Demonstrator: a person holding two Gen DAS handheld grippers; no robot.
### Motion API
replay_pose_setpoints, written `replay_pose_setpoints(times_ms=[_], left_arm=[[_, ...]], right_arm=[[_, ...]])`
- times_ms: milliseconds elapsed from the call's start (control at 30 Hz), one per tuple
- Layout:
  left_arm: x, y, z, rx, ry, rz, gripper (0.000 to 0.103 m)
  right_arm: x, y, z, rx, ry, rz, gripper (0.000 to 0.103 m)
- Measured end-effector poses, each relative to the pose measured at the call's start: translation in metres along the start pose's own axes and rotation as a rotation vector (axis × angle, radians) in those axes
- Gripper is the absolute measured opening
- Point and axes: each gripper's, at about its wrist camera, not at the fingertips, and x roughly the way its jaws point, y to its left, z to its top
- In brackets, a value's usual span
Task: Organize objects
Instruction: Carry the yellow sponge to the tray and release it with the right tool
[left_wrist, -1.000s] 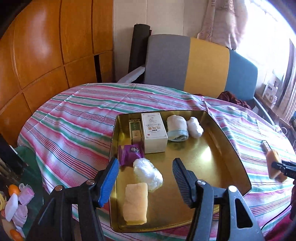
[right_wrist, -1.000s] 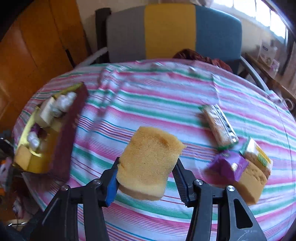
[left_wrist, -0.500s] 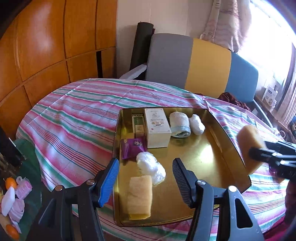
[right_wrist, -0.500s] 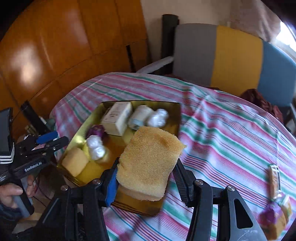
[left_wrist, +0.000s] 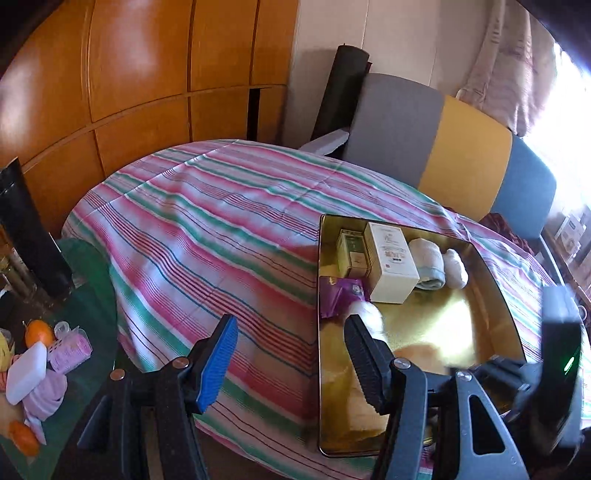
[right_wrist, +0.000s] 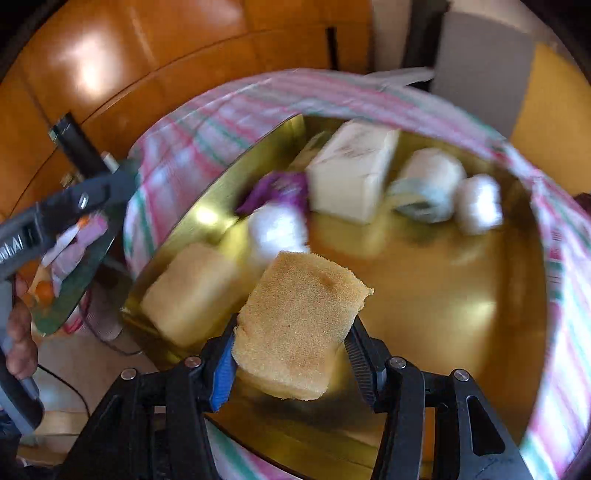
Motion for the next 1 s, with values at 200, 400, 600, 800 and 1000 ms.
replay_pose_setpoints(times_ms=[200,400,600,800,1000], left_arm=[[0.003,-0.001,-0.004,0.006,0.012,-0.008,0.061],[0.0,-0.004,-0.002,0.011,0.002,-0.003,0.061],[-0.013,-0.013,0.0,0.033,-0.03,-0.014,0.061],[-0.023,-0.025,0.0,0.062,-0.051,-0.031,0.061],[-0.029,-0.041,-0.004,0.098,-0.053,-0.059,0.061]], right_arm=[[0.014,0.025,-0.001,-0.041,0.017,0.077,0.061],[0.006,0.012,-0.003,0.03,-0.002,0.087,0.07],[-0.019,-0.001,-0.006,0.1,-0.064,0.079,0.074],[-0.049,-0.018,-0.013,0.136,-0.129,0.017,0.074],[-0.082,-0.036,-0.026,0.172,-0.194,-0.052,0.08]])
